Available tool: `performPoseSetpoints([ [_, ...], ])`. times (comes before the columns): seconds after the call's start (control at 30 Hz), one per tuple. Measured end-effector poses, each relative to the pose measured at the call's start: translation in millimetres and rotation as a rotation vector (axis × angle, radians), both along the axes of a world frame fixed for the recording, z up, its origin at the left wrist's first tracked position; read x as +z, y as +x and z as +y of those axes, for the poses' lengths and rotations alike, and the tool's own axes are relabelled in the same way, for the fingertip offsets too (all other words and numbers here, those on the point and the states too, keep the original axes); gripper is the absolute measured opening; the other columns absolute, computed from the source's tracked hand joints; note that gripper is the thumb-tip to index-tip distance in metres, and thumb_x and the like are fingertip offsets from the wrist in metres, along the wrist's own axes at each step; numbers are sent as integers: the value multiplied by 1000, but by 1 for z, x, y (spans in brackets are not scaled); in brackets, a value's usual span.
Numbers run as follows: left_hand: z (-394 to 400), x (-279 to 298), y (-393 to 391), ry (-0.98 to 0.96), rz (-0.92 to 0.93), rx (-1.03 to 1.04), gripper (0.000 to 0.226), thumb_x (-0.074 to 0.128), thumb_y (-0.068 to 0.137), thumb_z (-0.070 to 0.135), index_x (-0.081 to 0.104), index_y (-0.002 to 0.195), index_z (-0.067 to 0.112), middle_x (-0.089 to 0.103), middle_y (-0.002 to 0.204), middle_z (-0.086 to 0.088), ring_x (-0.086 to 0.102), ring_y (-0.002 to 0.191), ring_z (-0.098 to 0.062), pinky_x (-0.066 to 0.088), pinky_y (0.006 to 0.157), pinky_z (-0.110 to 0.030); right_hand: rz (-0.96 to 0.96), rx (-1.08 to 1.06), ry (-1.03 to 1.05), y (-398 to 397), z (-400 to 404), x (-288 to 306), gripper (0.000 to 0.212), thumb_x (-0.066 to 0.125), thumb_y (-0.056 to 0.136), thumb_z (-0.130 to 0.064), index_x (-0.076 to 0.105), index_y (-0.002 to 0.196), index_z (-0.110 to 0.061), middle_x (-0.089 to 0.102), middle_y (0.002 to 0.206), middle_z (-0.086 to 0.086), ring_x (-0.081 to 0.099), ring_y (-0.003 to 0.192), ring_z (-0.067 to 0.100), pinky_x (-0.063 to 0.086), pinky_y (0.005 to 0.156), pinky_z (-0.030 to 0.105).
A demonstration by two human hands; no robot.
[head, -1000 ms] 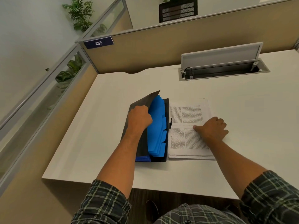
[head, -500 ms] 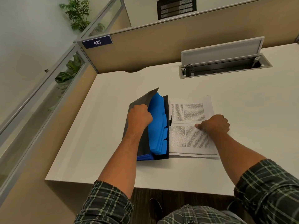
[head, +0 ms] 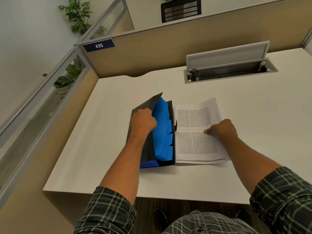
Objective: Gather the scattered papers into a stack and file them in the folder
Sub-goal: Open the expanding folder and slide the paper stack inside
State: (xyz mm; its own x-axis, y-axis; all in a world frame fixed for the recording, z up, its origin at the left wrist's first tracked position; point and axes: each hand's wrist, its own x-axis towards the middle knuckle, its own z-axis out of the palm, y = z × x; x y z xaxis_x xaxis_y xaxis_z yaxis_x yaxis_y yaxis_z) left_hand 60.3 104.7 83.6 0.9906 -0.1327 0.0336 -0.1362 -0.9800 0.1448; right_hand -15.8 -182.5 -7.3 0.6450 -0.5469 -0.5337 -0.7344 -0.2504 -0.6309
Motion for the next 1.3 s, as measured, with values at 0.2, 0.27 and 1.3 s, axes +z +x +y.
performPoseSetpoints([
  [0.2,1,5,1,-40,13,9,26,55,81,8,41,61,16,48,60,-1,43,51,-14,27,45,-23,-148,-66,349,-9,-19,-15,59,95,59,-10,70,110,1,77,102,17,75,88,42,61,85,58],
  [0.27,2,7,1,-47,15,13,25,54,81,8,41,61,16,49,61,-1,45,53,-15,27,45,-23,-216,-36,416,-9,-24,-20,52,92,62,-7,72,109,0,78,100,16,76,87,40,61,84,58],
  [1.3,27,28,16,-241,113,88,22,56,88,13,70,91,-5,71,79,-18,70,70,-33,61,70,-48,-1000,-84,479,28,15,70,51,78,89,-11,54,134,-16,67,125,0,70,110,19,62,84,31],
])
